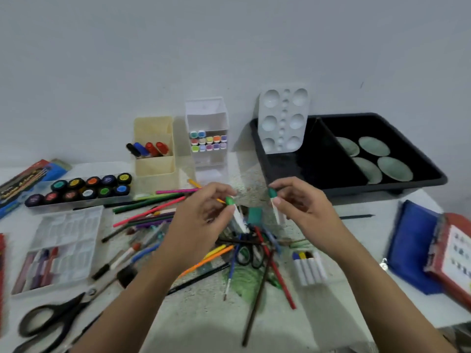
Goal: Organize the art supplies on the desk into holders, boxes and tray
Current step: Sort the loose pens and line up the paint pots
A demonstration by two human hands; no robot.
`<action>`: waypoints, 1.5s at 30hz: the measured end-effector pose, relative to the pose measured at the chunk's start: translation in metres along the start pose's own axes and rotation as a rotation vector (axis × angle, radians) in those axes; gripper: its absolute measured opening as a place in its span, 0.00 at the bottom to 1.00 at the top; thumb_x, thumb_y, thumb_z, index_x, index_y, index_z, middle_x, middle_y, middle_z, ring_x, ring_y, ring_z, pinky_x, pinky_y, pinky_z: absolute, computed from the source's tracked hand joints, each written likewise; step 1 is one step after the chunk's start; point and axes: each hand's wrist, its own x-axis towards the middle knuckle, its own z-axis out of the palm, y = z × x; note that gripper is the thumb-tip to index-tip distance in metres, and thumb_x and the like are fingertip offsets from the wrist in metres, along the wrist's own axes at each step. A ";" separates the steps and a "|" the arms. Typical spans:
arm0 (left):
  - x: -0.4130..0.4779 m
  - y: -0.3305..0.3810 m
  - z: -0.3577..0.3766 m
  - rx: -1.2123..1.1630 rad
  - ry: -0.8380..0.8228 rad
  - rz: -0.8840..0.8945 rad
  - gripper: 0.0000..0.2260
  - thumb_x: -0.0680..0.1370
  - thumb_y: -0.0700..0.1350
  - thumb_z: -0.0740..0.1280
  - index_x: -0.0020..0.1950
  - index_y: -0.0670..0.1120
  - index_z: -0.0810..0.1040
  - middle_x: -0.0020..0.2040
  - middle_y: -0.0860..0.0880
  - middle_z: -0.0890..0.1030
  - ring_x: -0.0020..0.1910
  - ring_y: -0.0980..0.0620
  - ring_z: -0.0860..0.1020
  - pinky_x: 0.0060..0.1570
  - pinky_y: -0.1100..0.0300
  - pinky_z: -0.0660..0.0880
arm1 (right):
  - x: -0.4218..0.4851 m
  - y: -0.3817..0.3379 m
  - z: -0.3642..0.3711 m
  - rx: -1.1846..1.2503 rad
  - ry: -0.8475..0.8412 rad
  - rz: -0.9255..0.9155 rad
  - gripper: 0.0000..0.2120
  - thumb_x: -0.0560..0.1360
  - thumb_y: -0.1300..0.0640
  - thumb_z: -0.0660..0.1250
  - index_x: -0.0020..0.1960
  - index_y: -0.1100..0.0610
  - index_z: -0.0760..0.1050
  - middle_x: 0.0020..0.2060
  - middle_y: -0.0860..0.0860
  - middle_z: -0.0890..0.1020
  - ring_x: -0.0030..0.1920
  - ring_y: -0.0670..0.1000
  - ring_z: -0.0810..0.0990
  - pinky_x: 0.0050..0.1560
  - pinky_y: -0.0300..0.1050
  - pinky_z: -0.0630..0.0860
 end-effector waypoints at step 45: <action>-0.013 -0.020 0.201 0.557 -0.186 0.033 0.18 0.74 0.56 0.75 0.59 0.48 0.85 0.52 0.56 0.77 0.51 0.62 0.73 0.52 0.76 0.67 | -0.073 0.097 -0.113 -0.191 -0.134 0.305 0.09 0.71 0.61 0.78 0.43 0.48 0.82 0.34 0.49 0.84 0.36 0.50 0.85 0.41 0.51 0.84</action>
